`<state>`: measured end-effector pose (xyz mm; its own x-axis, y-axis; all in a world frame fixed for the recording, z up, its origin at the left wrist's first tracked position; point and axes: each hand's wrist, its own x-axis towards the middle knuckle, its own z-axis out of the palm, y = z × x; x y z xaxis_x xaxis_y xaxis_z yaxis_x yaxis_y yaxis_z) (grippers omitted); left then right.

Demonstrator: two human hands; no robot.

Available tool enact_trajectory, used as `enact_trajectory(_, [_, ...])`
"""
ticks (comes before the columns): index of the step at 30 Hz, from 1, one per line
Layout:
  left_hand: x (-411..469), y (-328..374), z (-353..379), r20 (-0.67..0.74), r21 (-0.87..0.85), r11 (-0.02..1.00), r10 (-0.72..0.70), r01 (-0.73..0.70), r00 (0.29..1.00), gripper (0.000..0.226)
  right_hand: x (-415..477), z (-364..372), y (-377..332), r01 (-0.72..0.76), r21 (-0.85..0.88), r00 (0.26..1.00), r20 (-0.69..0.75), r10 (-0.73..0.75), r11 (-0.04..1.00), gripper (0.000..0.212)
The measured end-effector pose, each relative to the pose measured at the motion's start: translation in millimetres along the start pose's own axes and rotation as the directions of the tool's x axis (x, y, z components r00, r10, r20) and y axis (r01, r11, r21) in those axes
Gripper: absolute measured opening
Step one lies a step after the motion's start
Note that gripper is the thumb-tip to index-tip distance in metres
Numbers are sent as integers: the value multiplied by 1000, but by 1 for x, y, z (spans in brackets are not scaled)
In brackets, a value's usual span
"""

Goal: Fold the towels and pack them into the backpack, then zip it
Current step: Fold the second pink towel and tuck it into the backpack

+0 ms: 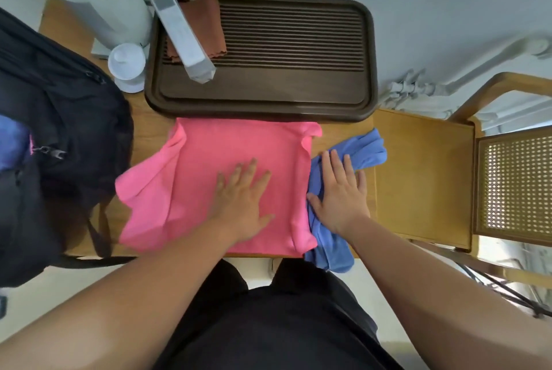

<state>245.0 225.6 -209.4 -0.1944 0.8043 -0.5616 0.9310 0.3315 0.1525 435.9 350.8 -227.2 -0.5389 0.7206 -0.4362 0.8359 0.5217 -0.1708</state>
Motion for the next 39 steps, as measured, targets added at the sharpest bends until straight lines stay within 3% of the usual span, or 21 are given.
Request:
enact_trajectory(3, [2,17,13,47,40,996,73,-75,996,105,-6,4,28,142,-97,988,69,-136,985,93])
enact_trajectory(10, [9,44,23,60,39,994,100,-102,993,116,-6,-15,67,328,-59,942,104,-321,943,99])
enact_trajectory(15, [13,70,27,92,4,1000,23,-23,995,130,-8,-21,71,342,-218,939,61,-337,914,106])
enact_trajectory(18, [13,77,30,74,4,1000,9,-10,997,140,-6,-22,68,350,-163,933,-25,-359,922,97])
enact_trajectory(21, [9,70,36,43,-18,1000,-11,12,999,146,2,-20,57,296,53,955,-45,-294,954,88])
enact_trajectory(26, [1,53,40,48,41,999,-29,27,998,138,8,-4,55,121,343,988,-128,-81,932,93])
enact_trajectory(29, [4,58,36,-7,47,999,13,-13,1000,125,2,-5,57,48,374,982,-188,25,926,90])
enact_trajectory(31, [7,64,36,-1,68,993,99,-99,995,119,-1,-4,59,-28,301,966,-235,103,953,94])
enact_trajectory(33, [9,70,37,42,90,985,142,-145,989,118,-1,-4,65,-190,202,956,-186,228,961,104])
enact_trajectory(35, [11,75,34,67,100,985,131,-137,989,115,1,-4,74,-249,242,961,-61,270,938,106])
enact_trajectory(37, [13,79,27,79,91,988,117,-124,990,110,2,-4,81,-218,381,972,-2,236,899,94])
enact_trajectory(39, [15,84,16,81,75,991,105,-111,991,104,1,-5,87,-179,418,971,-72,229,891,68])
